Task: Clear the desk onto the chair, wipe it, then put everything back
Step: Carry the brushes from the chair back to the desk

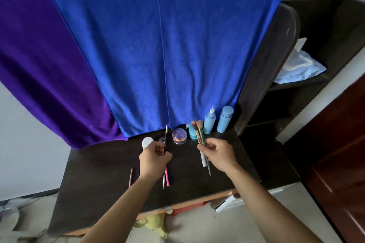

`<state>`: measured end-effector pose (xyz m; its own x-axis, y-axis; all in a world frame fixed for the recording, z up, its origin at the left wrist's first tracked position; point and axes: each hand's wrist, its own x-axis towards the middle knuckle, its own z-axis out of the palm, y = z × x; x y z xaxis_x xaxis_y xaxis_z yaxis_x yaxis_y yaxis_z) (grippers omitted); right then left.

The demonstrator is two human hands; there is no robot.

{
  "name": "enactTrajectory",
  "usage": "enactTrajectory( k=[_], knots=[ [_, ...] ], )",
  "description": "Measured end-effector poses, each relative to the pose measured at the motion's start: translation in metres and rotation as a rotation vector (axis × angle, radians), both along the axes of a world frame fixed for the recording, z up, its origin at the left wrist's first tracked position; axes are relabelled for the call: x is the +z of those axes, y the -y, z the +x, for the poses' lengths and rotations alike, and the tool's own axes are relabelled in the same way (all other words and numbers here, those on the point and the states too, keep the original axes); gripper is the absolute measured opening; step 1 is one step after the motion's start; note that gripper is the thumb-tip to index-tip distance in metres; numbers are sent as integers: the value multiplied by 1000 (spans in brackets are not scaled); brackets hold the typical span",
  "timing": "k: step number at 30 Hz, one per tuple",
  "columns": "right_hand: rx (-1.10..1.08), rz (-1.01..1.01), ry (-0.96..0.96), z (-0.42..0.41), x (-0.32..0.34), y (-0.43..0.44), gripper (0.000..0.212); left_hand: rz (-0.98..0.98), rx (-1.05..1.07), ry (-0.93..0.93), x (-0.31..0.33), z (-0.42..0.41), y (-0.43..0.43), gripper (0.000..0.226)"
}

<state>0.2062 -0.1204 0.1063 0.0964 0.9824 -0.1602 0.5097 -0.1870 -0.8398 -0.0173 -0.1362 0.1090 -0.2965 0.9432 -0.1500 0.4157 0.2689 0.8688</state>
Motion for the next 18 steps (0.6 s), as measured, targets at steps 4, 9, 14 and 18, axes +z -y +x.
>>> enactTrajectory(
  k=[4, 9, 14, 18],
  knots=[
    [-47, -98, 45, 0, -22, -14, 12, -122, -61, 35, -35, 9, -29, 24],
    [-14, -257, 130, 6, -54, -29, 15, -294, -78, 23, -73, 27, -47, 25],
    [95, -384, 182, 10, -98, -60, 16, -425, 23, 0, -110, 47, -65, 22],
    [182, -466, 197, 8, -130, -77, 21, -489, 64, -44, -139, 60, -67, 23]
  ],
)
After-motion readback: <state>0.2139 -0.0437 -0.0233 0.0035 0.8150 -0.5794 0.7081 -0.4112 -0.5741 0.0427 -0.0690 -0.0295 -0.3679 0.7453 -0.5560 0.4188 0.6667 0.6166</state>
